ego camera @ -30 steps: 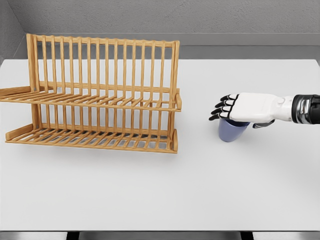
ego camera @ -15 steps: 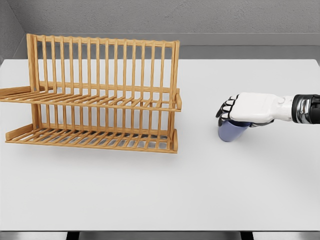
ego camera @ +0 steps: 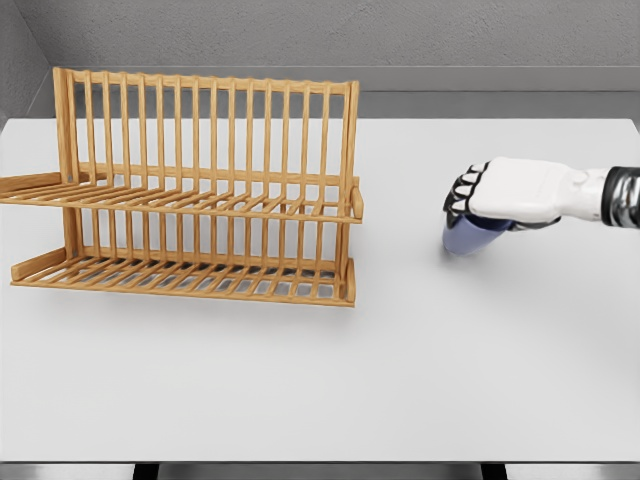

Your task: Right arm put cup on second shelf

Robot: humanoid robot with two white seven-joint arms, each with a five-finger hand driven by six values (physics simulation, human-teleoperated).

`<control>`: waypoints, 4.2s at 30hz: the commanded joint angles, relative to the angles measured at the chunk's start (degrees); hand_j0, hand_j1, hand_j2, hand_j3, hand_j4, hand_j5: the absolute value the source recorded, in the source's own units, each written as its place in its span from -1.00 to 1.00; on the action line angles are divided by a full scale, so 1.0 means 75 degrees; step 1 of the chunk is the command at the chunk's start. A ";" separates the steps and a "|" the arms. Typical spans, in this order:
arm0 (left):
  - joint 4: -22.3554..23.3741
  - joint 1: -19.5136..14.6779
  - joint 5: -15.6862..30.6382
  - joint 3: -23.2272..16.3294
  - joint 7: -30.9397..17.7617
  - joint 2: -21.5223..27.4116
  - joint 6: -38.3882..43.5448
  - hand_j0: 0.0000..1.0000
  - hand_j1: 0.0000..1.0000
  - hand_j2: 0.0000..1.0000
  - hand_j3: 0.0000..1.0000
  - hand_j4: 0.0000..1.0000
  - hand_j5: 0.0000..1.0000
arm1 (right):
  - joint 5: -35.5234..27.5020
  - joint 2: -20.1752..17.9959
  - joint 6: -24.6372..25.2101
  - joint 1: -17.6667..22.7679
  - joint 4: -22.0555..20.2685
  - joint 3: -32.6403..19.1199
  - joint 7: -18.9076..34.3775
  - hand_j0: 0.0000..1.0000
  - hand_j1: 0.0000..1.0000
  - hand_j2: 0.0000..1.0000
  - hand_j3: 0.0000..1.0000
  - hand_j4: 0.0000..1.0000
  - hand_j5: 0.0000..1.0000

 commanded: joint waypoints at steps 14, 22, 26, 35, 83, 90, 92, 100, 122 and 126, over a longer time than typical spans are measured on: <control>0.0001 0.0000 0.0003 0.0000 -0.0002 0.0001 0.0000 1.00 1.00 1.00 1.00 1.00 1.00 | -0.0050 -0.0009 0.0022 -0.0410 -0.0427 -0.0528 0.0001 0.23 0.23 0.23 0.23 0.23 0.23; 0.0001 0.0000 0.0003 0.0000 -0.0002 0.0001 0.0000 1.00 1.00 1.00 1.00 1.00 1.00 | -0.0097 -0.0009 0.0022 -0.0527 -0.0427 -0.0552 0.0001 0.23 0.23 0.23 0.23 0.23 0.23; 0.0001 0.0000 -0.0009 0.0000 -0.0002 0.0001 0.0000 1.00 1.00 1.00 1.00 1.00 1.00 | -0.0167 -0.0009 0.0022 -0.0516 -0.0591 -0.0857 0.0001 0.23 0.23 0.23 0.23 0.23 0.23; 0.0001 0.0000 0.0003 0.0000 -0.0002 0.0001 0.0000 1.00 1.00 1.00 1.00 1.00 1.00 | -0.0518 0.0108 0.0022 -0.0586 -0.0790 -0.0939 0.0001 0.24 0.24 0.24 0.24 0.24 0.24; 0.0001 0.0000 0.0003 0.0000 -0.0002 0.0001 0.0000 1.00 1.00 1.00 1.00 1.00 1.00 | -0.0659 0.2007 0.0022 -0.1547 -0.0778 0.0503 0.0001 0.30 0.30 0.30 0.30 0.30 0.30; 0.0001 0.0000 0.0003 0.0000 -0.0002 0.0001 0.0000 1.00 1.00 1.00 1.00 1.00 1.00 | -0.0624 0.2194 0.0022 -0.1594 -0.0778 0.0714 0.0001 0.31 0.31 0.31 0.31 0.31 0.31; 0.0001 0.0000 0.0003 0.0000 -0.0002 0.0001 0.0000 1.00 1.00 1.00 1.00 1.00 1.00 | -0.0612 0.2264 0.0022 -0.1605 -0.0778 0.0761 0.0001 0.31 0.31 0.31 0.31 0.31 0.31; 0.0001 0.0000 0.0003 0.0000 -0.0002 0.0001 0.0000 1.00 1.00 1.00 1.00 1.00 1.00 | -0.0601 0.2323 0.0022 -0.1676 -0.0778 0.0772 0.0001 0.39 0.39 0.39 0.39 0.39 0.39; 0.0001 0.0000 0.0003 0.0000 -0.0002 0.0001 0.0000 1.00 1.00 1.00 1.00 1.00 1.00 | -0.0718 0.1902 0.0022 -0.1676 -0.0697 -0.1734 0.0001 1.00 1.00 1.00 1.00 1.00 1.00; 0.0001 0.0000 0.0003 0.0000 -0.0002 0.0001 0.0000 1.00 1.00 1.00 1.00 1.00 1.00 | -0.0706 0.1632 0.0022 0.0398 -0.0438 -0.4126 0.0001 1.00 1.00 1.00 1.00 1.00 1.00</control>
